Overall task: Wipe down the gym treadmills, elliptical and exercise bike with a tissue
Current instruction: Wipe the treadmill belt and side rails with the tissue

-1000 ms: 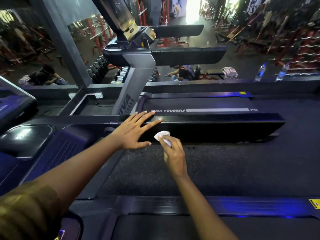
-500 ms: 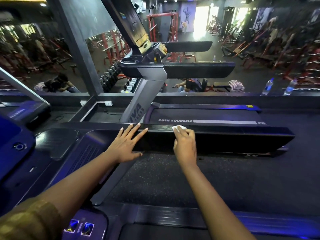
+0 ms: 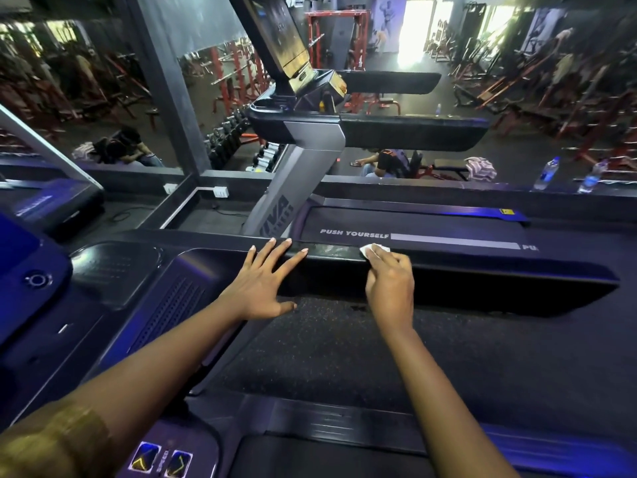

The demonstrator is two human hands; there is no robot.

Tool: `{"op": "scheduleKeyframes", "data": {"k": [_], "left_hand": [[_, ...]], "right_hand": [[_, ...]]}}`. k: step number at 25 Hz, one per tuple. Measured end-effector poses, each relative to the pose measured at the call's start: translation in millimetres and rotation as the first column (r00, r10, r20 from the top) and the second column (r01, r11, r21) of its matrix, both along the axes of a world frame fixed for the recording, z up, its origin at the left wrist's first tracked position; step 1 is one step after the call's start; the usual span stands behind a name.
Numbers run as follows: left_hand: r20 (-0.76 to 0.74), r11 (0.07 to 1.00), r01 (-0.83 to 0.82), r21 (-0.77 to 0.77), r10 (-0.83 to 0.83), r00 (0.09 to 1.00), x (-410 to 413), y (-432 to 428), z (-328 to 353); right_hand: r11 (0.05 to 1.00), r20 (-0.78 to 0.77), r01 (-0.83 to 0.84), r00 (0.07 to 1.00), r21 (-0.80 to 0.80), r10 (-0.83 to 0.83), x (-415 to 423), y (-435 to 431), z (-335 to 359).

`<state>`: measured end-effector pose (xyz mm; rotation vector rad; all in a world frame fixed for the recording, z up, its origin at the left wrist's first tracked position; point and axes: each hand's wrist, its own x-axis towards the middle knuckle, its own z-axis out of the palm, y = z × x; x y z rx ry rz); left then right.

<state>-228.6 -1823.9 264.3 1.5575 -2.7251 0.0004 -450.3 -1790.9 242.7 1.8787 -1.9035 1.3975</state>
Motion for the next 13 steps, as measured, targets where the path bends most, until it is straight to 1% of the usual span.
{"op": "scheduleKeyframes", "data": {"k": [2,4,6,9,11,13], "left_hand": [[-0.004,1.0,-0.005,0.008,0.005,1.0,-1,-1,1],[-0.022,1.0,-0.011,0.015,0.011,1.0,-1,-2,2],[-0.038,1.0,-0.014,0.028,0.015,0.999,-1,-1,2],[-0.041,1.0,-0.013,0.021,0.014,0.999,0,-1,2],[-0.036,1.0,-0.013,0.017,0.013,0.999,-1,-1,3],[-0.024,1.0,-0.017,0.019,0.017,1.0,-1,-1,3]], "right_hand": [[0.999,-0.079,-0.005,0.997,0.038,0.008,15,-9,4],[0.991,-0.137,-0.105,0.984,0.083,0.116,41,-14,6],[0.97,-0.204,-0.227,0.949,0.09,0.241,53,-13,1],[0.926,-0.38,-0.372,0.85,0.054,0.364,35,-9,-12],[0.897,-0.515,-0.44,0.761,0.04,0.395,21,-11,-15],[0.874,-0.616,-0.483,0.672,0.056,0.411,14,-19,-16]]}}
